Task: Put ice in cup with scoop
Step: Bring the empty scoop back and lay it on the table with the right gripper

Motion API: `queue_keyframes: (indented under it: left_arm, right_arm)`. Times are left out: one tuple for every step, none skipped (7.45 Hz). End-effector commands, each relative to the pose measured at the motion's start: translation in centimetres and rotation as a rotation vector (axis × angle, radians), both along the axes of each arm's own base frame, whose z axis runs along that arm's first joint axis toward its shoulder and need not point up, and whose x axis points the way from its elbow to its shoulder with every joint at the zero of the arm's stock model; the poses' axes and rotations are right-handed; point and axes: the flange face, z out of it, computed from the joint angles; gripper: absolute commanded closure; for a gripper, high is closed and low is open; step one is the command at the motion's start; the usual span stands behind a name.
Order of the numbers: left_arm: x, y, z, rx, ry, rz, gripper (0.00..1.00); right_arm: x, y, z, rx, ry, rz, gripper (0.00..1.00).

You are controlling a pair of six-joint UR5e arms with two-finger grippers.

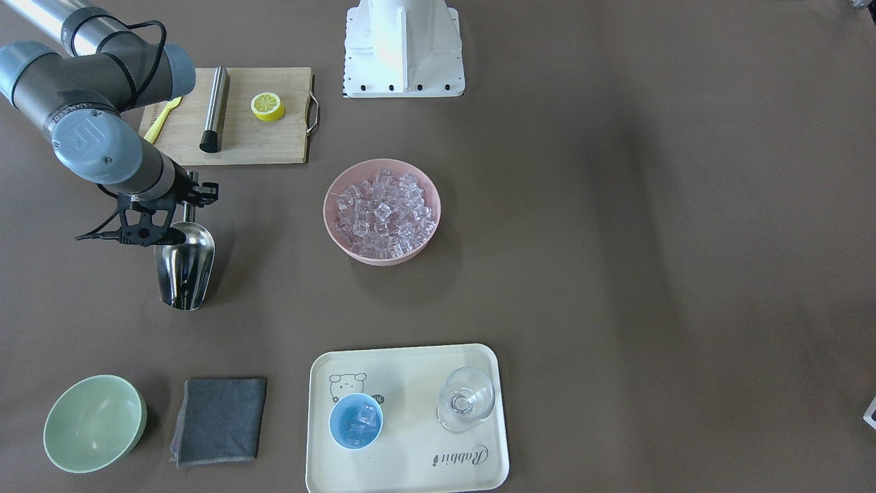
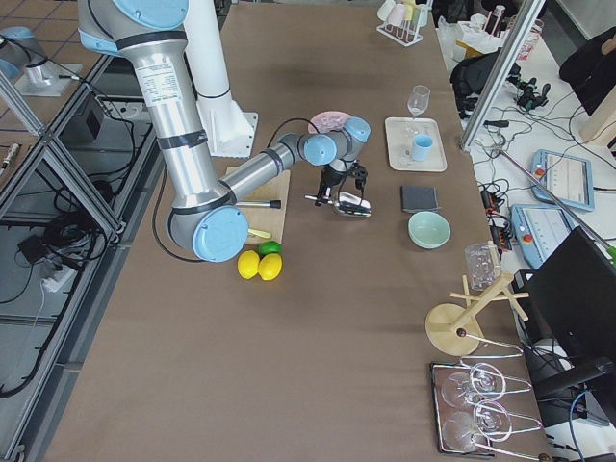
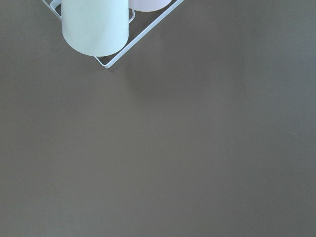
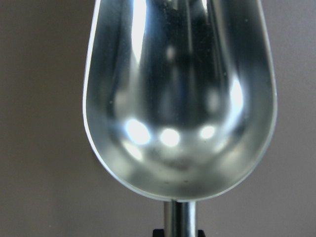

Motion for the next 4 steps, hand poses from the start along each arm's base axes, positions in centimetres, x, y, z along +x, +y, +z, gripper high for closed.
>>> queue_keyframes:
  left_arm:
    - [0.12,0.0,0.02,0.0,-0.001,0.001,0.03]
    - [0.19,0.05,0.36,-0.01,-0.003,0.002,0.03]
    - [0.56,0.03,0.58,-0.013,-0.003,0.009,0.03]
    - [0.63,0.05,0.95,-0.017,-0.005,0.013,0.03]
  right_arm:
    - [-0.5,0.63,1.36,-0.015,0.022,-0.002,1.0]
    - [-0.57,0.57,1.48,-0.019,0.024,-0.002,0.93]
    - [-0.59,0.57,1.54,-0.021,0.024,-0.002,0.41]
    - [-0.61,0.55,1.39,-0.019,0.022,-0.002,0.0]
